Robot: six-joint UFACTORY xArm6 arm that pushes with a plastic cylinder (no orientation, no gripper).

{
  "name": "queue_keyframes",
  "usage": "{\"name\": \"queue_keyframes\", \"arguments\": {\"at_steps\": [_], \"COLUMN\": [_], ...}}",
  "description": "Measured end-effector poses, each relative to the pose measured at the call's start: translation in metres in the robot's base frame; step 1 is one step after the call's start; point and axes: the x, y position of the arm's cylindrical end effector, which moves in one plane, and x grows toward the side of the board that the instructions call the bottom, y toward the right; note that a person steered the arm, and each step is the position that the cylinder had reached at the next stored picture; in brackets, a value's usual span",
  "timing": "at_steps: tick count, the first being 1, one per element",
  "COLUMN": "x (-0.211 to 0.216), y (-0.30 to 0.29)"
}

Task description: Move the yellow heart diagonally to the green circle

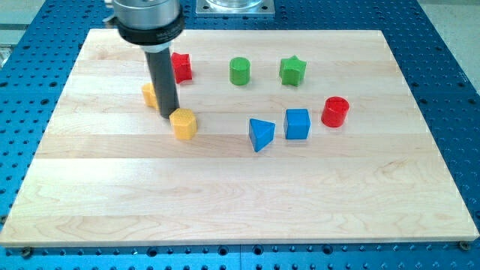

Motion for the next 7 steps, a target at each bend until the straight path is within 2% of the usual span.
{"name": "queue_keyframes", "arguments": {"at_steps": [2, 3, 5, 7], "x": [0.021, 0.004, -0.069, -0.065], "y": [0.064, 0.067, 0.026, -0.041]}}
